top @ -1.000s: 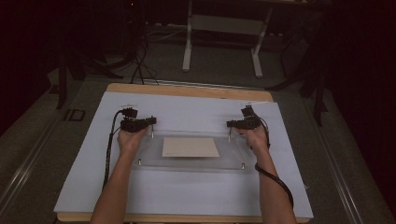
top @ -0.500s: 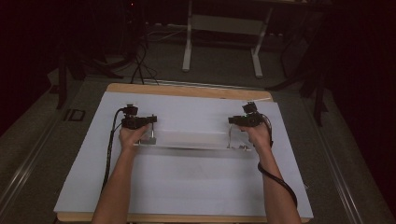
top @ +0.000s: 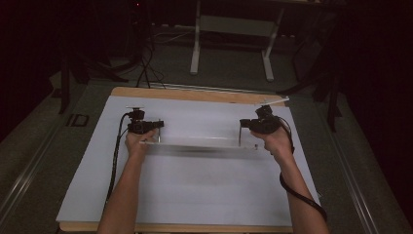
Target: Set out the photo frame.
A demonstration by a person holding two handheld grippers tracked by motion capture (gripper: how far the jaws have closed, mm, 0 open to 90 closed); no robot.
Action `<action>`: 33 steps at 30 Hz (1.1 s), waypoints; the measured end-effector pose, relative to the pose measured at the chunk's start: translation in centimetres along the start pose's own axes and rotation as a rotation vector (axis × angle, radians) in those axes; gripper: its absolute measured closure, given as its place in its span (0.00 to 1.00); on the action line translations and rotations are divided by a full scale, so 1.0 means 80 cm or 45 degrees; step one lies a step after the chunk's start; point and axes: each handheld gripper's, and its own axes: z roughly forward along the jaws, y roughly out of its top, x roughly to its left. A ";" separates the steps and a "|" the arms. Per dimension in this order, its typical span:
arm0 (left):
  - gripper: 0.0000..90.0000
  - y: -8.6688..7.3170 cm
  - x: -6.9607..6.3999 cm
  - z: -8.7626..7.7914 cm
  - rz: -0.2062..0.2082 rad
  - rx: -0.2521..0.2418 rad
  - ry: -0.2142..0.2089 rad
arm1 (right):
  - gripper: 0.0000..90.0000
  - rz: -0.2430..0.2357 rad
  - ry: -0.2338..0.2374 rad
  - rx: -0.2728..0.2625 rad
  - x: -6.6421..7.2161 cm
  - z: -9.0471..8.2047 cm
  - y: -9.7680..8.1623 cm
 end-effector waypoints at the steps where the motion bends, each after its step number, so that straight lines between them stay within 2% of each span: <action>1: 0.96 0.000 0.000 0.000 0.000 0.000 0.000 | 1.00 -0.013 0.013 -0.002 0.005 -0.004 0.002; 4: 0.96 0.000 0.000 0.000 0.000 0.001 0.001 | 1.00 -0.065 0.082 -0.021 0.019 -0.014 0.010; 5: 0.96 0.000 0.000 0.000 0.000 0.001 0.001 | 1.00 -0.065 0.082 -0.021 0.019 -0.014 0.010; 7: 0.96 0.000 0.000 0.000 -0.001 0.000 0.001 | 1.00 -0.098 0.123 -0.034 0.033 -0.025 0.018; 11: 0.96 0.000 0.001 0.000 0.004 0.001 -0.010 | 1.00 -0.129 0.161 -0.061 0.046 -0.040 0.026; 14: 0.96 0.001 0.002 -0.001 0.009 0.007 -0.017 | 1.00 -0.166 0.218 -0.091 0.066 -0.060 0.035; 15: 0.96 0.001 0.002 -0.001 0.009 0.007 -0.017 | 1.00 -0.166 0.218 -0.091 0.066 -0.060 0.035; 16: 0.96 0.001 0.002 -0.001 0.006 0.007 -0.019 | 1.00 -0.191 0.237 -0.098 0.077 -0.068 0.038; 17: 0.96 0.001 0.002 -0.001 0.006 0.007 -0.019 | 1.00 -0.191 0.237 -0.098 0.077 -0.068 0.038; 18: 0.96 0.001 0.003 0.000 0.002 0.010 -0.022 | 1.00 -0.218 0.254 -0.107 0.090 -0.077 0.040; 22: 0.96 0.001 0.003 0.001 -0.010 0.004 -0.017 | 1.00 -0.287 0.301 -0.138 0.117 -0.093 0.042; 27: 0.96 0.000 0.005 0.003 -0.047 -0.003 -0.011 | 1.00 -0.375 0.359 -0.166 0.148 -0.101 0.036; 33: 0.96 0.001 0.005 0.003 -0.047 0.000 -0.017 | 1.00 -0.429 0.386 -0.168 0.176 -0.097 0.022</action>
